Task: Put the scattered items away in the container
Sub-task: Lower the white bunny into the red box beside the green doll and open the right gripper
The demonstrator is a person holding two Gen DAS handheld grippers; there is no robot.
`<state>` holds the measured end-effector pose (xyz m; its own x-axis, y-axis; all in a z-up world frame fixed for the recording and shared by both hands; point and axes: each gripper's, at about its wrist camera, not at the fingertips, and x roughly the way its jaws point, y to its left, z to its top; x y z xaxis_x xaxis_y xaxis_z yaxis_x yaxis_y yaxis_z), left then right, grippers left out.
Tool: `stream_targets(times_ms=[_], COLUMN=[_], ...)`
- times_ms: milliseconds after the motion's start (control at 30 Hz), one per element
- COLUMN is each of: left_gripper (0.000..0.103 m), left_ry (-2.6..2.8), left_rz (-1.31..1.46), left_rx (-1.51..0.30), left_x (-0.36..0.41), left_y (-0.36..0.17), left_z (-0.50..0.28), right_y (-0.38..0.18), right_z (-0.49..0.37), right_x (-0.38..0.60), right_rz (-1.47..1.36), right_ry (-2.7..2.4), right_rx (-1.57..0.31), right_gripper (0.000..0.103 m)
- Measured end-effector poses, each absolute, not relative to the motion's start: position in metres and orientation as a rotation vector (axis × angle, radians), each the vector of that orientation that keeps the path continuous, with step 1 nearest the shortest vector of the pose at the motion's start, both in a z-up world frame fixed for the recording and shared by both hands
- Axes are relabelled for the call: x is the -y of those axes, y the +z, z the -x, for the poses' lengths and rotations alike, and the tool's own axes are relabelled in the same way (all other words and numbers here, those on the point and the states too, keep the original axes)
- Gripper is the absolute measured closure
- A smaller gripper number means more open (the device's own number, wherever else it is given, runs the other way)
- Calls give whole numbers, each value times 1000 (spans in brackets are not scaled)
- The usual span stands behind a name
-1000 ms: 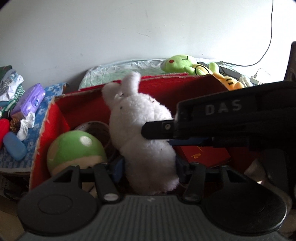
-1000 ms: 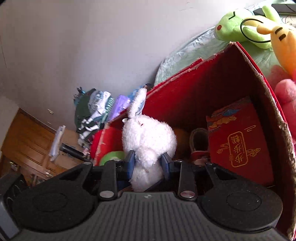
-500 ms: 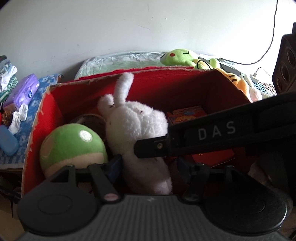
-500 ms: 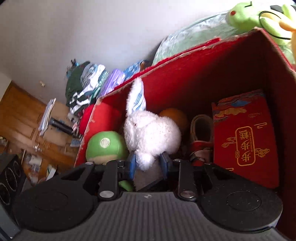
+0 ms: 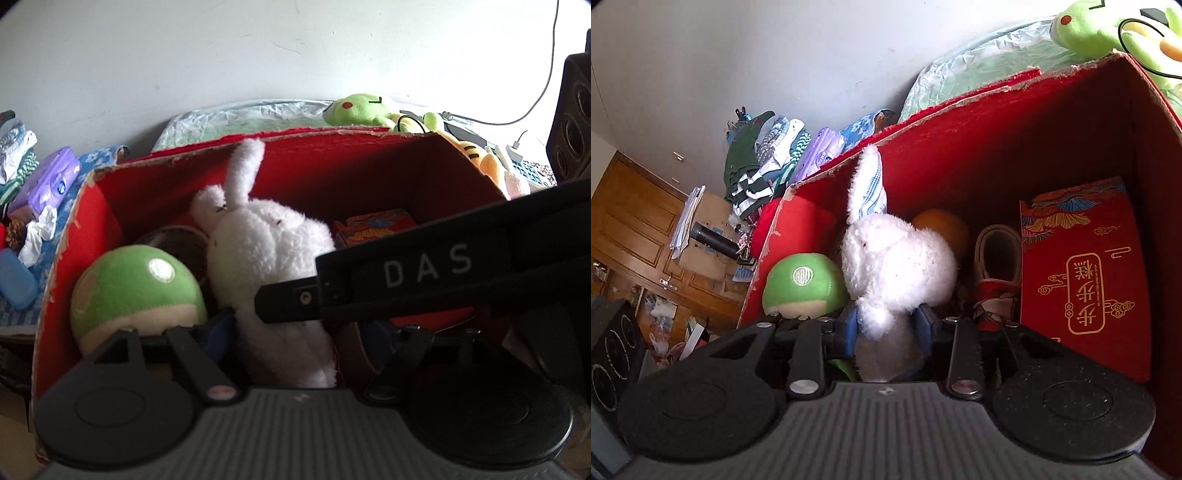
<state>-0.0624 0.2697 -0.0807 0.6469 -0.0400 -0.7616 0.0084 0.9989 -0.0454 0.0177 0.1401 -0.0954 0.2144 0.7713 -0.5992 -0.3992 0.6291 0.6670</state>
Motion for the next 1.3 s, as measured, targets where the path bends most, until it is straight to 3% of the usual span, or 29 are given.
stream_targets(times_ms=[1033, 1300], left_gripper=[18, 18], left_ry=[4, 2], left_rz=[70, 69], left_rx=[-877, -876], left_x=[-269, -270], left_y=[-83, -83], left_z=[63, 63], right_y=[-77, -66], right_z=[-9, -10], right_x=[-141, -116], right_rz=[-286, -375], right_ry=[808, 778], right_rx=[-1054, -1010], right_gripper=[63, 61])
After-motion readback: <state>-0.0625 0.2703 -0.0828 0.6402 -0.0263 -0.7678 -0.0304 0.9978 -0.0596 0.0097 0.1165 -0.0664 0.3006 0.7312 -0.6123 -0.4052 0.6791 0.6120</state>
